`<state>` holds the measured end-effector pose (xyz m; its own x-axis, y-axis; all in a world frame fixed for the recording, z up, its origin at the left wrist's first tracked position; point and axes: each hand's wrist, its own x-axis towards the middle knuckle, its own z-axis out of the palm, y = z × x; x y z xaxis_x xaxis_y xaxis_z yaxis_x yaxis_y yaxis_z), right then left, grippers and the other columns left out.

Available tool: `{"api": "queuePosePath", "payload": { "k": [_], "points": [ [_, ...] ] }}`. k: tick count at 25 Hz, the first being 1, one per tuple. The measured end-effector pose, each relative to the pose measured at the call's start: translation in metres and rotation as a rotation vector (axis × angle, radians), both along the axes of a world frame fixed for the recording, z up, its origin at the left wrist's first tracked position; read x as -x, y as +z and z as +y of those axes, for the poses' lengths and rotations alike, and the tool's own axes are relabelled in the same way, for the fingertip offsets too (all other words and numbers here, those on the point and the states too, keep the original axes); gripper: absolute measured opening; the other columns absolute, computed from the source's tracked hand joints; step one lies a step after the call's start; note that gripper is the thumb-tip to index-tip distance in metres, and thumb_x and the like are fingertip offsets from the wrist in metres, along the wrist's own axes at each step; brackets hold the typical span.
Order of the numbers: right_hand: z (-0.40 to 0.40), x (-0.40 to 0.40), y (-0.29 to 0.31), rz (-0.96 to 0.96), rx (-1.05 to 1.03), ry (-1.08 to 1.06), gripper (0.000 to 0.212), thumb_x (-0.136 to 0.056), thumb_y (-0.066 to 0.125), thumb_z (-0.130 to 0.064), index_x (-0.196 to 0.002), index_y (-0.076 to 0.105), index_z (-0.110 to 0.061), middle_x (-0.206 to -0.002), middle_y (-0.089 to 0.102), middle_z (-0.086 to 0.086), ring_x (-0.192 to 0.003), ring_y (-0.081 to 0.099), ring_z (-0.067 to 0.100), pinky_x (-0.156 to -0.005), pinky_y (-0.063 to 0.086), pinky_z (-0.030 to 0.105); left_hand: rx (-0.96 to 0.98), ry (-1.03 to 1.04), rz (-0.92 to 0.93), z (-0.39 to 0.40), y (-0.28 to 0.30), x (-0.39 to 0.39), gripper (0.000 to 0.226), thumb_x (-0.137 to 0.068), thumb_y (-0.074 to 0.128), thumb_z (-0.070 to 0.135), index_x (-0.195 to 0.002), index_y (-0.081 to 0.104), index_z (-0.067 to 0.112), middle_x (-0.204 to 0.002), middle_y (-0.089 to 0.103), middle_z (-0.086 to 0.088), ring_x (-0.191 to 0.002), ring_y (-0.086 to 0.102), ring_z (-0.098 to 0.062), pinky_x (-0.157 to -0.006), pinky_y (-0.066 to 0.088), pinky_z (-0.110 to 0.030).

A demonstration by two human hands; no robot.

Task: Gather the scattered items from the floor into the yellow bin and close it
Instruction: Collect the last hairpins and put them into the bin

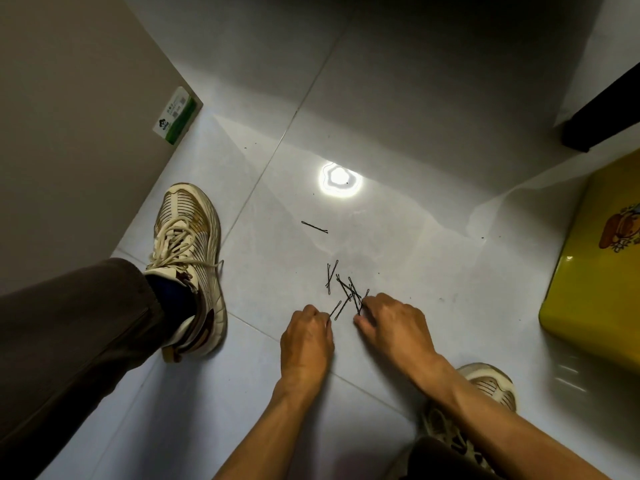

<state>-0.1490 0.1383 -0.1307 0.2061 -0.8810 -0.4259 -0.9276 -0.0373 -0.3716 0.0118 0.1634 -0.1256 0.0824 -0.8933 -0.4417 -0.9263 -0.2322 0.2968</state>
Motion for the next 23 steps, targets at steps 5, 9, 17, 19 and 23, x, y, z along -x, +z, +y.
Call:
{"api": "queuePosePath", "payload": {
  "k": [5, 9, 17, 19, 23],
  "points": [
    [-0.002, -0.006, -0.001, 0.088, 0.095, 0.002, 0.013, -0.093, 0.056, -0.020, -0.086, 0.061, -0.010, -0.087, 0.062, 0.009, -0.064, 0.063, 0.036, -0.052, 0.041, 0.036, -0.033, -0.012, -0.066, -0.010, -0.003, 0.005, 0.022, -0.094, 0.044, 0.020, -0.100, 0.062, 0.011, -0.104, 0.061, -0.005, -0.102, 0.052, -0.021, -0.077, 0.043, -0.030],
    [0.000, 0.000, 0.004, -0.021, 0.151, -0.097, 0.012, -0.090, 0.062, -0.023, -0.090, 0.062, -0.011, -0.086, 0.061, 0.008, -0.057, 0.060, 0.033, -0.049, 0.044, 0.033, -0.065, -0.010, -0.028, -0.017, -0.003, 0.003, 0.021, -0.086, 0.047, 0.023, -0.094, 0.060, 0.008, -0.099, 0.060, -0.007, -0.095, 0.052, -0.023, -0.073, 0.040, -0.030],
    [-0.005, -0.001, -0.001, 0.151, 0.136, 0.218, 0.017, -0.076, 0.073, -0.001, -0.082, 0.059, -0.008, -0.080, 0.054, 0.011, -0.043, 0.050, 0.027, -0.039, 0.026, 0.029, -0.122, 0.130, 0.117, -0.013, -0.007, 0.004, 0.007, -0.080, 0.055, 0.020, -0.078, 0.055, 0.015, -0.070, 0.057, 0.001, -0.065, 0.056, -0.016, -0.061, 0.051, -0.030],
    [-0.007, 0.002, -0.001, 0.035, 0.073, 0.030, 0.005, -0.092, 0.056, -0.015, -0.090, 0.053, -0.011, -0.087, 0.054, 0.008, -0.056, 0.054, 0.029, -0.048, 0.031, 0.033, -0.127, 0.273, 0.254, -0.015, -0.005, 0.005, 0.010, -0.074, 0.058, 0.018, -0.083, 0.057, 0.023, -0.067, 0.059, 0.005, -0.064, 0.058, -0.014, -0.062, 0.050, -0.026],
    [-0.018, 0.020, 0.026, -0.471, -0.195, -0.419, 0.013, -0.087, 0.058, -0.019, -0.076, 0.054, -0.013, -0.067, 0.058, 0.001, -0.060, 0.049, 0.014, -0.059, 0.038, 0.030, -0.253, 0.706, 0.761, -0.025, 0.001, 0.010, 0.033, -0.072, 0.057, 0.006, -0.101, 0.063, 0.020, -0.062, 0.061, -0.001, -0.052, 0.056, -0.015, -0.057, 0.052, -0.028]
  ]
}}
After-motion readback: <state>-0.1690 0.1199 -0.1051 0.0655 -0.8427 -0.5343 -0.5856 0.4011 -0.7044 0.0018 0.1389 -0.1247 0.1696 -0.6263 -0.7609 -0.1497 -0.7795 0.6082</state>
